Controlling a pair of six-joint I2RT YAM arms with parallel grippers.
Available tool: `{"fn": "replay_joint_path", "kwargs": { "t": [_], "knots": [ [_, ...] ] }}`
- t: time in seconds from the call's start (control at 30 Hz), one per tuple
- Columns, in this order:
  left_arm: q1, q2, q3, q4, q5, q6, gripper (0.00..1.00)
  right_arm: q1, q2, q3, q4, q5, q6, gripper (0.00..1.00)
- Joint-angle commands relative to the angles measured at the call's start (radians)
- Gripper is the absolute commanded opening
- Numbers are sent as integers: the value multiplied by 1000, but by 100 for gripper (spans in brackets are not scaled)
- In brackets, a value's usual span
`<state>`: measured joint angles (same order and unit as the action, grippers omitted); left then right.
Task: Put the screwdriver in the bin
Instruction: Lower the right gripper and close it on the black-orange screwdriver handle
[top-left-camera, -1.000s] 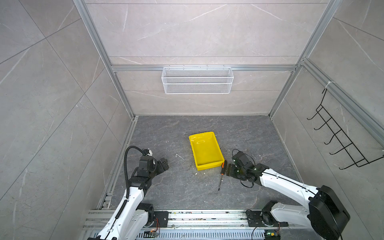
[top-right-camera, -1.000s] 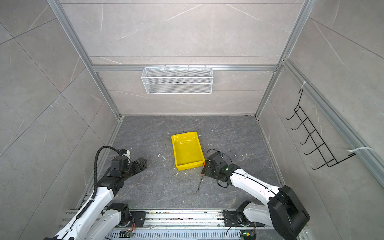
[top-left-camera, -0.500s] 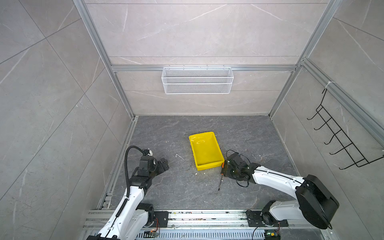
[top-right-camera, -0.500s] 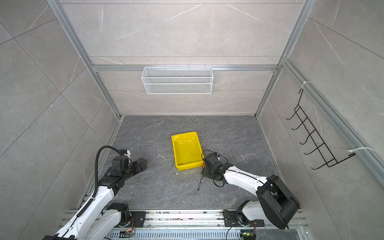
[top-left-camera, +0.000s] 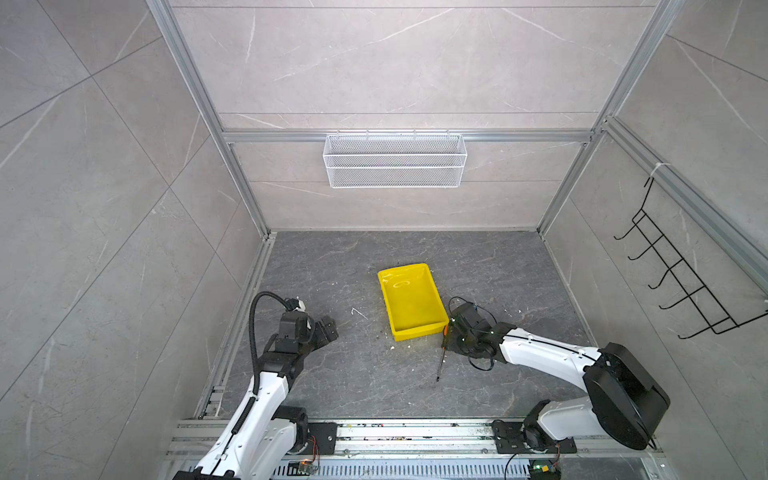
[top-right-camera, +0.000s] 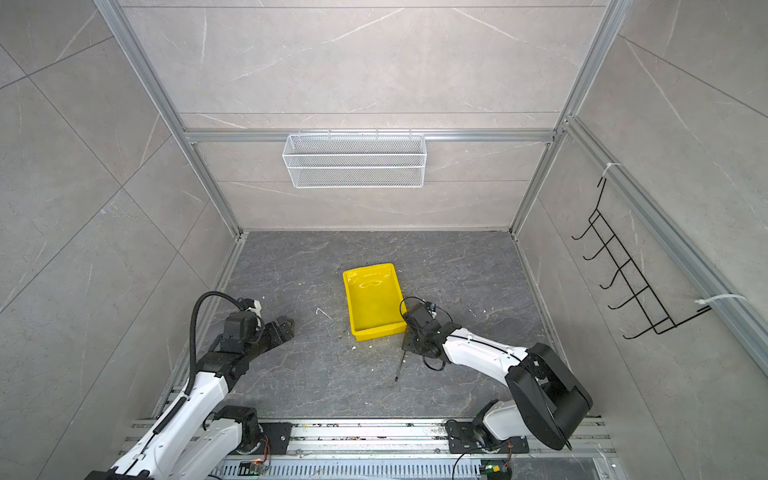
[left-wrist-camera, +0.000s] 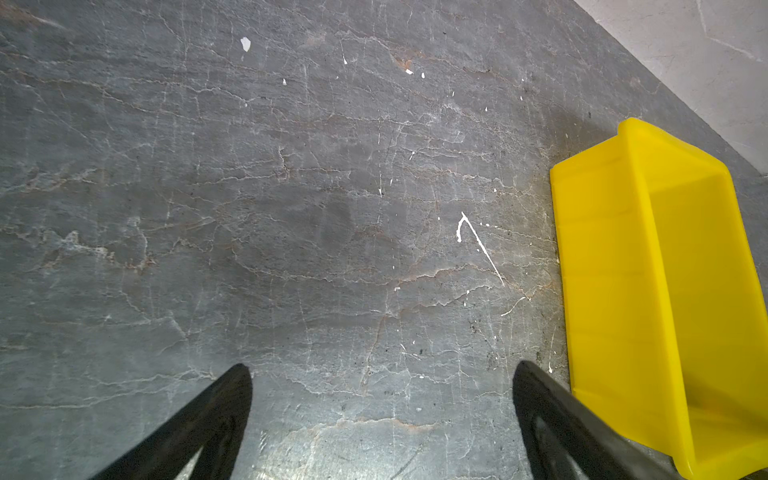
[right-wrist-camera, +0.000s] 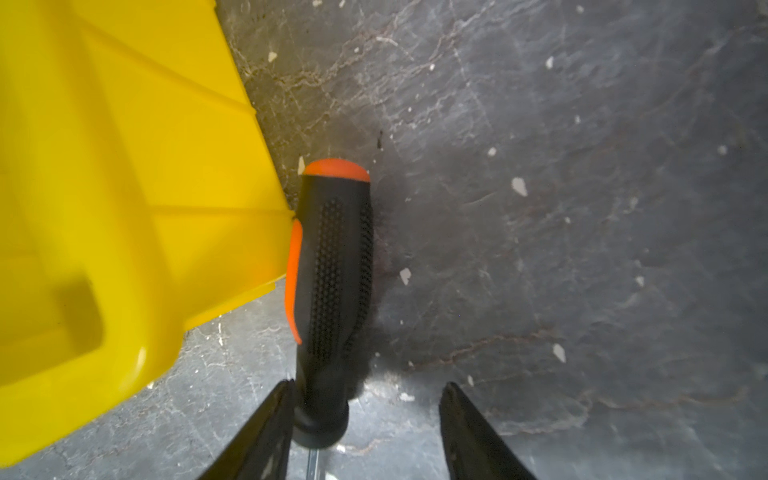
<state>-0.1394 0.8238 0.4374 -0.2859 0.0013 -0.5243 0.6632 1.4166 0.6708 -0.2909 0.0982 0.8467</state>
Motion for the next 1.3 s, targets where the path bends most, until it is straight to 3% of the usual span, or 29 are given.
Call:
{"fn": "replay_joint_path", "kwargs": {
  "t": [0.0, 0.4, 0.8, 1.07, 1.27],
  "knots": [
    [4, -11, 17, 6, -8, -12, 100, 9, 22, 23, 2, 15, 22, 56],
    [3, -11, 18, 5, -11, -13, 100, 19, 61, 24, 6, 25, 28, 49],
    [3, -28, 15, 0, -18, -14, 100, 24, 117, 36, -48, 114, 77, 43],
    [4, 9, 26, 4, -4, -10, 100, 32, 29, 0, -88, 148, 100, 29],
    [4, -4, 23, 2, -6, -9, 100, 31, -77, -3, -207, 209, 66, 27]
  ]
}}
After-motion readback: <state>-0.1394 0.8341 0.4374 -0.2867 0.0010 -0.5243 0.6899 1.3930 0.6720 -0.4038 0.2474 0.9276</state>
